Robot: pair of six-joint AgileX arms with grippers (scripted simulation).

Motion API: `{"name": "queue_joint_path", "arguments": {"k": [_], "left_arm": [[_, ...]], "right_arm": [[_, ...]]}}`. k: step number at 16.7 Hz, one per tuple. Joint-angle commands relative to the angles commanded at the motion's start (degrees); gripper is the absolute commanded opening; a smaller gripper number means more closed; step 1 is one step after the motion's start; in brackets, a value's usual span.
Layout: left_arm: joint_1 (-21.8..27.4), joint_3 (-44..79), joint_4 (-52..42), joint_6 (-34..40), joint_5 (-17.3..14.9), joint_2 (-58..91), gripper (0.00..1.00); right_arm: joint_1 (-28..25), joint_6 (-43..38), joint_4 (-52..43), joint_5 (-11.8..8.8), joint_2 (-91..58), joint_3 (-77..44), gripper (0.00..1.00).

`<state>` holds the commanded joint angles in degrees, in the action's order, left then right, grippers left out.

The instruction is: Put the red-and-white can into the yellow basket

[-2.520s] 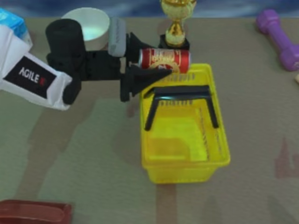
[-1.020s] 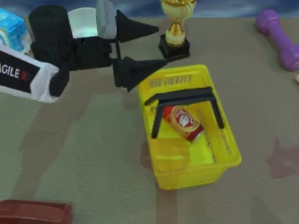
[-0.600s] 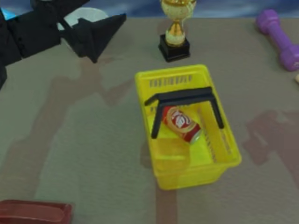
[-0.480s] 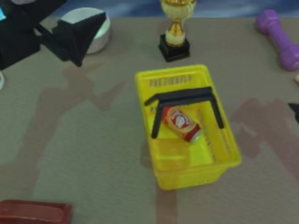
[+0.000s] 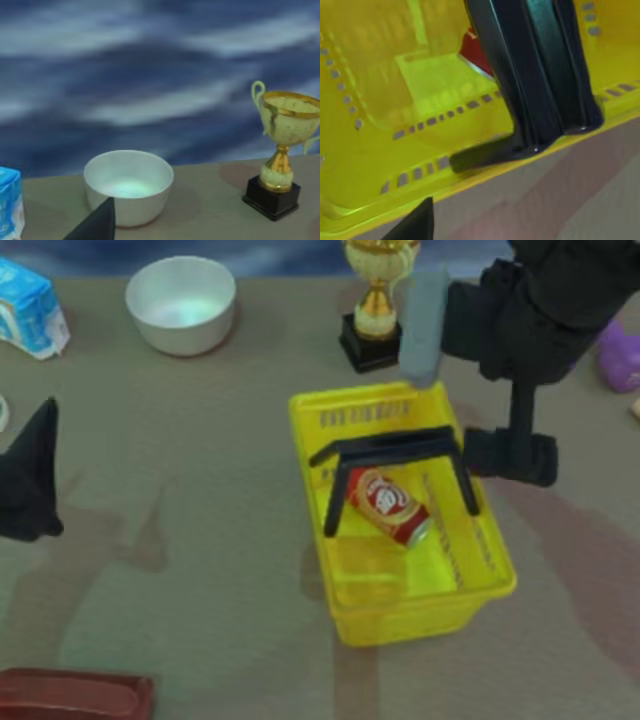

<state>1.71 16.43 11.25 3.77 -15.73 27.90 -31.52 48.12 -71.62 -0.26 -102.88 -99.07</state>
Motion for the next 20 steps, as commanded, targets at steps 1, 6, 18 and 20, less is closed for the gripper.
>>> {"name": "queue_joint_path", "arguments": {"k": [1, 6, 18, 20], "left_arm": [[-0.56, -2.91, -2.13, -0.47, 2.74, -5.40, 1.00], [-2.45, -13.81, -9.60, -2.97, 13.16, -23.94, 1.00], [-2.86, -16.43, -11.25, -3.77, 15.73, -27.90, 1.00], [-2.86, -16.43, -11.25, -3.77, 15.73, -27.90, 1.00]], "right_arm": [[-1.43, 2.20, -3.15, 0.03, -4.86, -4.82, 1.00], [-6.46, 9.98, -13.85, 0.33, -20.80, -21.85, 1.00], [-7.64, 11.84, -13.45, 0.44, -23.46, -22.34, 1.00], [-7.67, 11.77, -11.57, 0.44, -23.11, -20.10, 1.00]]}}
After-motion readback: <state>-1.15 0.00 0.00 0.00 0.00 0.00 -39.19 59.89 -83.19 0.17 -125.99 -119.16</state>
